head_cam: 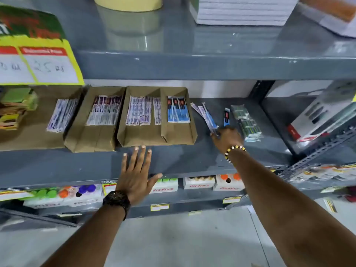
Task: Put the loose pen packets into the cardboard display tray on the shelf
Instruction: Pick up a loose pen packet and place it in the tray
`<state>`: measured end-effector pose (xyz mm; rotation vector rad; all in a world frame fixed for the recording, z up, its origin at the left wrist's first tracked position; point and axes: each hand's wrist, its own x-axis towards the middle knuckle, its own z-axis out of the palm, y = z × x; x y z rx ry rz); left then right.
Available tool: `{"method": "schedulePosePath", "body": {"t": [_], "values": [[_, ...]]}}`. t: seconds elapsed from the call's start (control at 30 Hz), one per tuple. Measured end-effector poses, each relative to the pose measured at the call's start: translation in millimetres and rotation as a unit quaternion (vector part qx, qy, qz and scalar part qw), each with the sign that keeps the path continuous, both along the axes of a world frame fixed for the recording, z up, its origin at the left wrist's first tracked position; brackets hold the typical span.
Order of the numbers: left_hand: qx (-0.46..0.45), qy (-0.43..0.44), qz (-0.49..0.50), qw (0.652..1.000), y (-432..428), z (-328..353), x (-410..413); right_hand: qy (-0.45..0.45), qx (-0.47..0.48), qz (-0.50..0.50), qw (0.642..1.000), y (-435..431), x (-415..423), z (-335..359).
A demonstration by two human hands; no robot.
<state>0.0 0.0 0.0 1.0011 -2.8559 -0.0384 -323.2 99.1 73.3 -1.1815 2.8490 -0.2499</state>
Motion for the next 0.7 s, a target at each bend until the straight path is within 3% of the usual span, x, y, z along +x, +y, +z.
{"method": "schedulePosePath", "body": {"t": [0.13,0.4,0.57,0.7], "values": [[-0.046,0.001,-0.029,0.999,1,-1,1,-0.025,-0.023,-0.071,0.997,-3,-3,1],[-0.031,-0.001,-0.028,0.999,1,-1,1,-0.048,-0.019,-0.088,0.995,-9,-4,-3],[-0.025,0.000,-0.020,0.999,1,-2,1,-0.093,-0.089,-0.115,0.985,-8,-2,-13],[-0.003,-0.010,-0.014,1.000,1,1,1,-0.147,-0.208,-0.128,0.959,3,3,-10]]}}
